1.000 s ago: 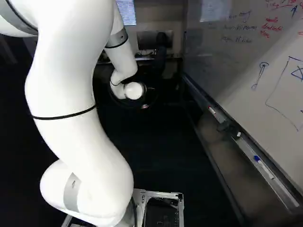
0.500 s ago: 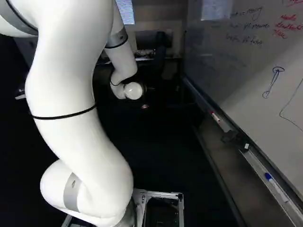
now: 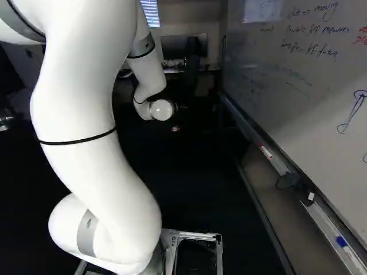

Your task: Open the door and move inside

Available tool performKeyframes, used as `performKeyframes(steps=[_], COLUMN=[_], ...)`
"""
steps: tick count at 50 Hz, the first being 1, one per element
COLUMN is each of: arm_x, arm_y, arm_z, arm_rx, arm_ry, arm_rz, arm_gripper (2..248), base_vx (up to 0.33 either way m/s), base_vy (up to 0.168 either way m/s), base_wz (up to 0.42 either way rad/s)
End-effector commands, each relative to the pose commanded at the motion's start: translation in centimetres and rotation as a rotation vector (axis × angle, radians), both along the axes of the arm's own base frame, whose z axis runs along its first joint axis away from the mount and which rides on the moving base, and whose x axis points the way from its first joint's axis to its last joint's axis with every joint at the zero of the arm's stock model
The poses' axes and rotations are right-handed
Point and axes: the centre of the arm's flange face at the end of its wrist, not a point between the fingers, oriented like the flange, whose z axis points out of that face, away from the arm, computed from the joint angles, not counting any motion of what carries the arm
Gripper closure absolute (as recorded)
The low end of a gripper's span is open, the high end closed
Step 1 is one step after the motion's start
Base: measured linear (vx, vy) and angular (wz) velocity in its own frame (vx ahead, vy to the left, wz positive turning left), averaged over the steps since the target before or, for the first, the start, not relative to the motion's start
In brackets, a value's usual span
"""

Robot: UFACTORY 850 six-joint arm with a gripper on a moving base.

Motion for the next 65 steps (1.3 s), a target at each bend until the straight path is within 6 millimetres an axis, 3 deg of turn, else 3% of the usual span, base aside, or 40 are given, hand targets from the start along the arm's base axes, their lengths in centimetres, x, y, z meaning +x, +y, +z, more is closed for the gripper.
performKeyframes(steps=[65], arm_x=[0.00], arm_y=[0.00], arm_z=[0.00], arm_rx=[0.000], arm_ry=[0.000], arm_rz=[0.000], arm_gripper=[3], base_vx=[0.202], base_vy=[0.037], base_wz=[-0.022])
